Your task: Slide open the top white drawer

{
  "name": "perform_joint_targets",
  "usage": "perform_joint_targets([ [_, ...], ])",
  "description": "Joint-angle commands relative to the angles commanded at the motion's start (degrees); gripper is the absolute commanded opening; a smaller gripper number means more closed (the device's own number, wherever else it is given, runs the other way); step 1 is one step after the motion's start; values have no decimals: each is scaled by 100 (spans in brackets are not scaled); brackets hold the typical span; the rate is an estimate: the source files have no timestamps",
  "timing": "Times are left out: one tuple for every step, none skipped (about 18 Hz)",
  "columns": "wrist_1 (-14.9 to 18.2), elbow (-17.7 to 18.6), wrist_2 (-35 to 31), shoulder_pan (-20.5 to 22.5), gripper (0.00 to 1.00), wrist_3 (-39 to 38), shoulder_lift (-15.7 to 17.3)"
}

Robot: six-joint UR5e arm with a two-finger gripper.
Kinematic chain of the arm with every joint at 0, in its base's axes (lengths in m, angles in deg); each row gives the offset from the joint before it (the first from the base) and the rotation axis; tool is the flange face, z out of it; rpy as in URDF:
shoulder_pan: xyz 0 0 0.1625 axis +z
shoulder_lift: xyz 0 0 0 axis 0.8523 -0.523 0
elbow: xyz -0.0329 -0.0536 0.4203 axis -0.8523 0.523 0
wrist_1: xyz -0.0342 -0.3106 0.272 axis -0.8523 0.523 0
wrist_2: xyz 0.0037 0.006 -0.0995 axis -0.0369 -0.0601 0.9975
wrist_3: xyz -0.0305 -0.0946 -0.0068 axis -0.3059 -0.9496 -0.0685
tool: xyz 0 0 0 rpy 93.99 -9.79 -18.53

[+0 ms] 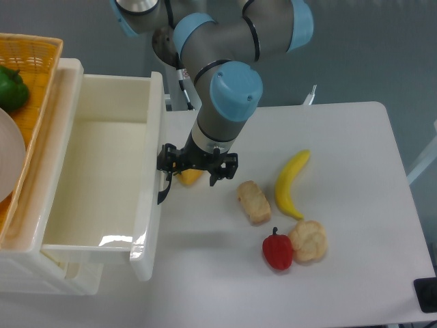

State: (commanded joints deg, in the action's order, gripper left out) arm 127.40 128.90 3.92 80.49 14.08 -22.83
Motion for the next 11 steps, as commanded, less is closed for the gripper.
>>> perform_joint_targets([
  [0, 0, 35, 26, 100, -9, 0],
  [0, 0, 62, 44, 100, -17, 0],
  [0, 0, 79, 61, 100, -18, 0],
  [35, 0, 80, 88, 100, -26, 9],
  [113, -9, 88, 105, 100, -26, 9],
  [158, -9, 88, 140, 100, -18, 9],
  [219, -9, 114, 158, 100, -18, 17],
  [263, -9, 176, 193, 100, -18, 18],
  [290, -9, 211, 246, 100, -18, 44],
  [299, -9, 237, 272, 100, -18, 53],
  [299, 0, 246, 272, 100, -18, 53],
])
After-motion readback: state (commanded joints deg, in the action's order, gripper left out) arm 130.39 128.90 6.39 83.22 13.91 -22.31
